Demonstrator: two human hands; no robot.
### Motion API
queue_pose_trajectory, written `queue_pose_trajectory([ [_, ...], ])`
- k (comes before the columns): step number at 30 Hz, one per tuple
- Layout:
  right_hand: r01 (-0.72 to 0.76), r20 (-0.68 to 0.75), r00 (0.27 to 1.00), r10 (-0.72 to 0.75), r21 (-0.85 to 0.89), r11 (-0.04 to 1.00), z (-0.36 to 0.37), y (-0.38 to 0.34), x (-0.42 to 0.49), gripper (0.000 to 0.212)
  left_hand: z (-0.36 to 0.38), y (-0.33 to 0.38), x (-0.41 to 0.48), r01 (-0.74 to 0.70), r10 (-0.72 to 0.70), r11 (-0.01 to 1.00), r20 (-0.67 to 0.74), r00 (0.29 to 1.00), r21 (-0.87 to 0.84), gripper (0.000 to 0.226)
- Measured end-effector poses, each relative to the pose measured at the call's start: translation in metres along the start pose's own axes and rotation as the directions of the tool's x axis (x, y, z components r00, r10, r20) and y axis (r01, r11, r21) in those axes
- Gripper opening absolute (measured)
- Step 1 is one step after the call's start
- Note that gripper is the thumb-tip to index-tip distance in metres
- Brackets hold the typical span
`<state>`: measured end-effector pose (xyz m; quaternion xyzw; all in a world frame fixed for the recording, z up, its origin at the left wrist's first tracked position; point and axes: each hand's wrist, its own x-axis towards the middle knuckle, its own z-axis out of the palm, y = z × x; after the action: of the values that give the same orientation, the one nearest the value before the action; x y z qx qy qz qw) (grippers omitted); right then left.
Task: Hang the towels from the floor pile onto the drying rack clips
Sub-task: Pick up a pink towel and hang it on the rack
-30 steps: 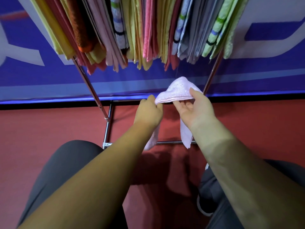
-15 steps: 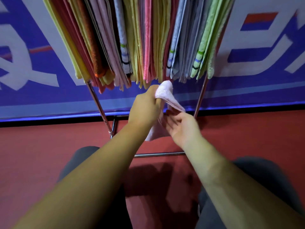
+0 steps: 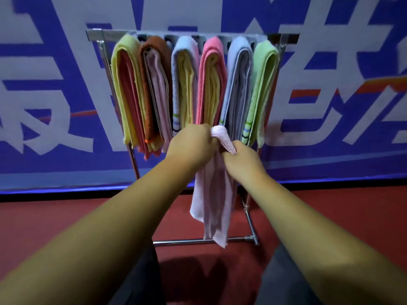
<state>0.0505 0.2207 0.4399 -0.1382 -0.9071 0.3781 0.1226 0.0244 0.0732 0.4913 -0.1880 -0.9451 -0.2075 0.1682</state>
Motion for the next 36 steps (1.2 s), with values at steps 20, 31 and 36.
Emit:
queue_pose_trajectory([
  [20,0.037,-0.423,0.892,-0.161,-0.286,0.958,-0.197,-0.071,0.064,0.023,-0.097,0.134,0.116,-0.047,0.051,0.995,-0.045,0.998,0.084,0.022],
  [31,0.008,-0.448,0.851,-0.274,-0.512,0.859,-0.238,-0.078,0.145,0.023,-0.098,0.166,0.204,0.074,-0.075,0.997,-0.022,0.997,-0.018,0.014],
  [36,-0.037,-0.504,0.834,-0.225,-0.458,0.888,-0.247,-0.084,0.183,0.026,-0.094,0.168,0.236,0.112,-0.120,0.983,-0.049,0.992,-0.144,0.021],
])
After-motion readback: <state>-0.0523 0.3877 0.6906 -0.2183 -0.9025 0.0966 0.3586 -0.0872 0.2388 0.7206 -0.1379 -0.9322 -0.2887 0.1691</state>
